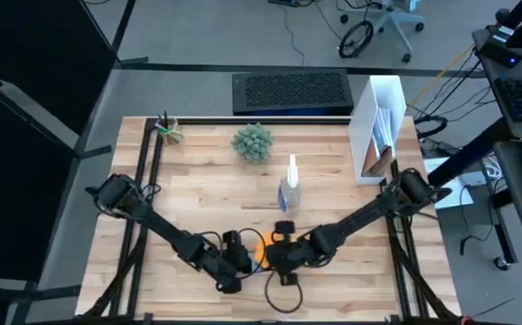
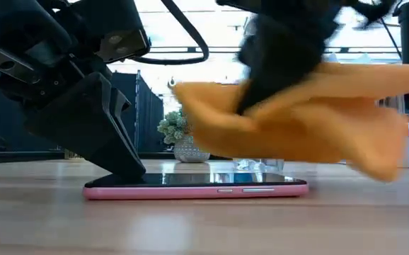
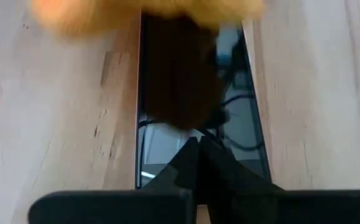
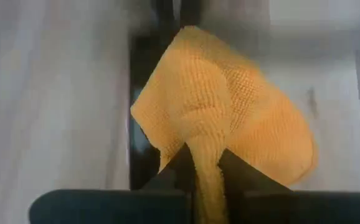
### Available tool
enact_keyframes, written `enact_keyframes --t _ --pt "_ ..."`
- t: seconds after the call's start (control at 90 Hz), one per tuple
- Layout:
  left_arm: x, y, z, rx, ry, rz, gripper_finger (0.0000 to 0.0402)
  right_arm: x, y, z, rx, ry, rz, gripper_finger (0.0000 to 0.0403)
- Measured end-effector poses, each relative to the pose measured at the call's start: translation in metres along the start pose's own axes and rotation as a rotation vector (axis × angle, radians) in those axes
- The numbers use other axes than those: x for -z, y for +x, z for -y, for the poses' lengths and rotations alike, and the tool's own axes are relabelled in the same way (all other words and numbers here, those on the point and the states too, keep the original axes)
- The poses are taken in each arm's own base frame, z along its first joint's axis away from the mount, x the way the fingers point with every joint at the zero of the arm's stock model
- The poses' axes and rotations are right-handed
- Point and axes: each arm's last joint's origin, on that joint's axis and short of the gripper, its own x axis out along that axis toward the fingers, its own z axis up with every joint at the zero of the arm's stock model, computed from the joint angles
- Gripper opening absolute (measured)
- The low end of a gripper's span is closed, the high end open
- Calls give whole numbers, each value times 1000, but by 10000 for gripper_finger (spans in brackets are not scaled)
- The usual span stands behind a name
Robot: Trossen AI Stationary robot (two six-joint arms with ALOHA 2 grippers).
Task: Apply microfiber cloth
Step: Wipe the cellphone with the microfiber cloth
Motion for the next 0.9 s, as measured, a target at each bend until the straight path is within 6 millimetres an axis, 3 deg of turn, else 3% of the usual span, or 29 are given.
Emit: enact_keyframes --t 0.178,0.322,0.7,0.9 --pt "0 0 0 2 1 3 0 11 37 5 15 -16 -40 9" --pt "0 0 0 1 1 2 0 20 45 3 8 -13 -121 9" --pt "0 0 0 3 -1 3 0 60 12 -10 86 -110 -502 9" --pt "0 0 0 5 -2 5 0 53 -13 -13 64 -95 -476 9"
